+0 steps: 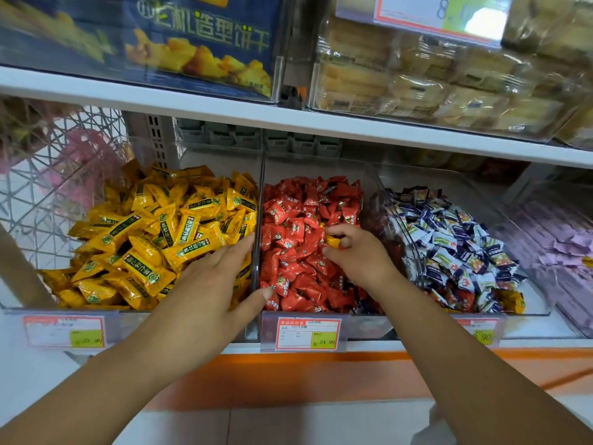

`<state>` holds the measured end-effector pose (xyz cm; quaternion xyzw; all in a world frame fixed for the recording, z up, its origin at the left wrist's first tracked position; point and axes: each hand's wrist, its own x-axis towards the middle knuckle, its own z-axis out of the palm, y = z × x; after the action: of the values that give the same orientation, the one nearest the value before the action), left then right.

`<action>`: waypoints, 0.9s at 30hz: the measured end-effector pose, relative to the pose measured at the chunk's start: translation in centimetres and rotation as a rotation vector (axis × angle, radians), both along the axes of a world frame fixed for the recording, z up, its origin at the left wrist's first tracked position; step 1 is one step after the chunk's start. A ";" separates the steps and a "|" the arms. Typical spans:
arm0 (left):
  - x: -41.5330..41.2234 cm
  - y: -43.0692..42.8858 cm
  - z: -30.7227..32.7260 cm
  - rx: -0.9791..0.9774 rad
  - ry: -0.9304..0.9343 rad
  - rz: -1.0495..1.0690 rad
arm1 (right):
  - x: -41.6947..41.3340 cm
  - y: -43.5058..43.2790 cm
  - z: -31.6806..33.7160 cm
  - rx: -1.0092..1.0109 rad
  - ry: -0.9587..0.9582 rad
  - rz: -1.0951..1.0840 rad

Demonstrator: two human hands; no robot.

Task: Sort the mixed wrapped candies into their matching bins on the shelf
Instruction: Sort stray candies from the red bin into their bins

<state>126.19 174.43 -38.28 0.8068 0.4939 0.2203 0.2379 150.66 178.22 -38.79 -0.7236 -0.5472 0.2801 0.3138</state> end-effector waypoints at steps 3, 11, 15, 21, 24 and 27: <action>-0.1 0.0 -0.2 0.006 -0.032 0.002 | 0.1 -0.2 -0.2 0.105 0.073 -0.043; 1.0 0.2 0.9 0.224 -0.153 0.164 | -0.3 -2.9 2.5 0.285 0.132 0.060; 2.0 1.0 1.3 0.429 -0.038 0.095 | -0.4 -4.4 4.1 0.244 0.160 0.285; 3.9 1.5 1.3 0.433 -0.138 -0.011 | -1.4 -4.8 4.2 0.182 0.202 0.397; 2.7 1.9 2.6 0.513 -0.210 0.172 | 0.0 -4.8 5.5 0.059 0.045 0.337; -0.3 3.8 2.9 0.515 -0.009 0.357 | 1.9 -4.9 6.7 -0.201 -0.088 0.319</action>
<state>125.86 178.26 -35.34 0.7400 0.5547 0.3802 -0.0147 152.53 173.31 -32.08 -0.6670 -0.6374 0.3477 0.1673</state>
